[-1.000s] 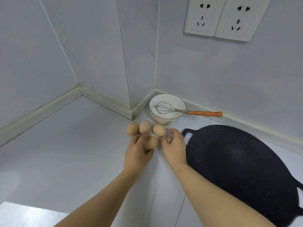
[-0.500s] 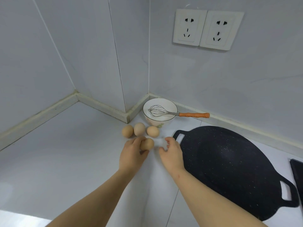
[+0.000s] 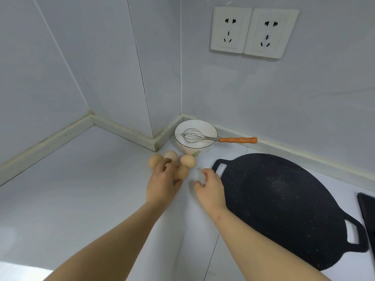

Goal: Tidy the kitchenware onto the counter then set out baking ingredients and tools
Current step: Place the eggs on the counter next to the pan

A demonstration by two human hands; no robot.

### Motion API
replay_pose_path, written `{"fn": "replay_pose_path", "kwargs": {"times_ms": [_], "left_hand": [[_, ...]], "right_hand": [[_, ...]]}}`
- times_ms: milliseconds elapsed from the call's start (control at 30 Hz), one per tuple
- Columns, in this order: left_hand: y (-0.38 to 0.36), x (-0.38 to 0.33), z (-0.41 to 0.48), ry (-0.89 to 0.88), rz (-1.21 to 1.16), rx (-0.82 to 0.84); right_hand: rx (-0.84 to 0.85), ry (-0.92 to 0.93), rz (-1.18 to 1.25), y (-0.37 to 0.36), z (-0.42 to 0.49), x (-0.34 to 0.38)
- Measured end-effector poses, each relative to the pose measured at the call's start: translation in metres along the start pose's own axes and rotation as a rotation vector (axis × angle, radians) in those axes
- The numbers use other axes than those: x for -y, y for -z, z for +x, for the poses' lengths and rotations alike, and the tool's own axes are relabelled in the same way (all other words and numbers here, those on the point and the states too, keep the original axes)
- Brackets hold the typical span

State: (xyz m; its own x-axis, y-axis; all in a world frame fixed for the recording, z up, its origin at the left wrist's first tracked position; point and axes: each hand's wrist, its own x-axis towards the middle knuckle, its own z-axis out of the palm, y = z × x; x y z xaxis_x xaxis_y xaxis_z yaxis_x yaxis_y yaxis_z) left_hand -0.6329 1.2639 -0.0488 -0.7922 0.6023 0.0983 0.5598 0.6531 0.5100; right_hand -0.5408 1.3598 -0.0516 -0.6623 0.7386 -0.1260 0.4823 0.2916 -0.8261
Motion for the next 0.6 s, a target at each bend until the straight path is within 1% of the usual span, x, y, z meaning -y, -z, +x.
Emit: {"fn": "replay_pose_path", "kwargs": {"times_ms": [67,133,233,300,400,467,600], "left_hand": [[0.002,-0.001,-0.004,0.008,0.004,0.0],[0.006,-0.003,-0.01,0.015,-0.011,-0.034],[0.013,-0.01,-0.026,0.03,-0.09,-0.118],[0.022,-0.015,-0.042,0.035,-0.131,-0.137],[0.036,-0.023,-0.062,0.019,-0.17,-0.08],[0.043,-0.027,-0.078,-0.011,-0.184,-0.012],[0.049,-0.035,-0.116,-0.084,-0.088,0.141]], "right_hand": [[0.007,-0.002,0.011,0.003,-0.004,0.001],[0.012,-0.011,0.025,0.007,-0.009,0.002],[0.009,-0.043,0.054,0.015,-0.027,0.0],[-0.002,-0.05,0.067,0.022,-0.045,-0.002],[-0.008,-0.04,0.071,0.034,-0.07,-0.003],[0.008,-0.028,0.058,0.04,-0.09,-0.005],[0.041,-0.022,0.036,0.051,-0.129,-0.016]]}}
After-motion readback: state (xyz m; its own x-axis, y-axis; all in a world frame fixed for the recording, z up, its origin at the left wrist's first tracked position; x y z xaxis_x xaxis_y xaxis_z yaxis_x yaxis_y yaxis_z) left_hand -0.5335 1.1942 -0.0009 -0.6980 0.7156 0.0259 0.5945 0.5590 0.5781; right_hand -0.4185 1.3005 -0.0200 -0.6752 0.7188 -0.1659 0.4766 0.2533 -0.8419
